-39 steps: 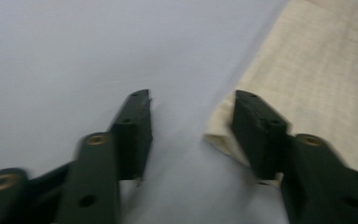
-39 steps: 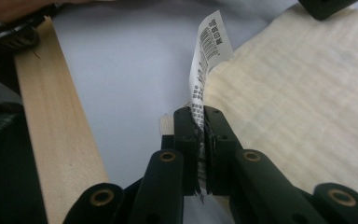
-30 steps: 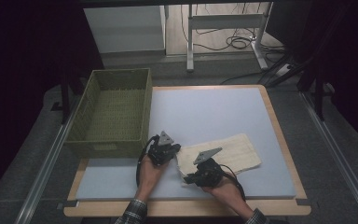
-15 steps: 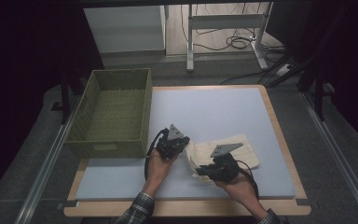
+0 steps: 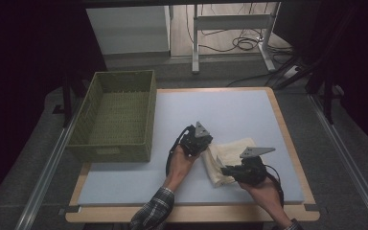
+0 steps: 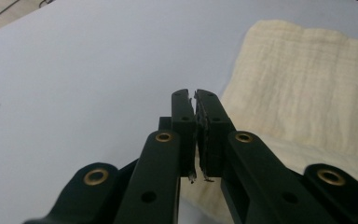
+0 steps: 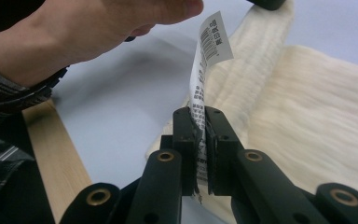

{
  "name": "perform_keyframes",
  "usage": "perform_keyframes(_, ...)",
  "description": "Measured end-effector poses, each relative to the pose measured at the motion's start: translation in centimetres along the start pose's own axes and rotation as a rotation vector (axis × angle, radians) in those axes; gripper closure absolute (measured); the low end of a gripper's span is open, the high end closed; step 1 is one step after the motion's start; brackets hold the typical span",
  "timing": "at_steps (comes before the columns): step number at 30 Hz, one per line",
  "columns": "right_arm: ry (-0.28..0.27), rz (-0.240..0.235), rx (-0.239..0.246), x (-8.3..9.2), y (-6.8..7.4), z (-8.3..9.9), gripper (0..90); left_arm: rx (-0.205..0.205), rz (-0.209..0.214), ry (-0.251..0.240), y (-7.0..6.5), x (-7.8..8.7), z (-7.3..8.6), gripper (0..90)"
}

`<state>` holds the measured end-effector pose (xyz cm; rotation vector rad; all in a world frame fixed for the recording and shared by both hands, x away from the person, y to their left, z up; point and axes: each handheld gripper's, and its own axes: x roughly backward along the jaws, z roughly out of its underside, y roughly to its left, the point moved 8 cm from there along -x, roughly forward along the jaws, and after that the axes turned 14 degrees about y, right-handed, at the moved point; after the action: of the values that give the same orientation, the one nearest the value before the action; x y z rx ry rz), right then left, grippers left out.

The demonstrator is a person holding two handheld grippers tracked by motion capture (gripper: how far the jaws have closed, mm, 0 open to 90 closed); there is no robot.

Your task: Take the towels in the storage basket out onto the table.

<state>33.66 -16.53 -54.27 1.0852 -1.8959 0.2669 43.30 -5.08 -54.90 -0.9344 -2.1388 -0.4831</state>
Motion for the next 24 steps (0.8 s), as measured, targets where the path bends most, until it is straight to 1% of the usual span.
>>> perform_keyframes(2, -0.009, 0.01, -0.018, 0.6, -0.7, 0.5, 83.9, -0.011, 0.008, -0.001, -0.5, -0.4, -0.7, 86.7)
perform_keyframes(9, -0.033, 0.048, -0.049, 2.3, -2.4, 2.0, 83.9, -0.049, 0.037, -0.005, -2.0, -1.9, -3.2, 86.7)
perform_keyframes(12, -0.038, 0.072, -0.064, 3.0, -3.3, 2.6, 83.8, -0.062, 0.051, -0.003, -2.6, -2.6, -4.3, 86.7)
perform_keyframes(18, -0.045, 0.097, -0.101, 4.0, -5.0, 3.6, 83.6, -0.098, 0.054, 0.013, -3.5, -3.9, -6.1, 86.7)
perform_keyframes(23, -0.043, 0.119, -0.129, 4.4, -6.3, 4.3, 83.3, -0.105, 0.058, 0.034, -4.1, -5.2, -7.1, 86.5)
perform_keyframes(24, -0.043, 0.123, -0.132, 4.4, -6.6, 4.5, 83.2, -0.101, 0.06, 0.036, -4.2, -5.4, -7.2, 86.5)
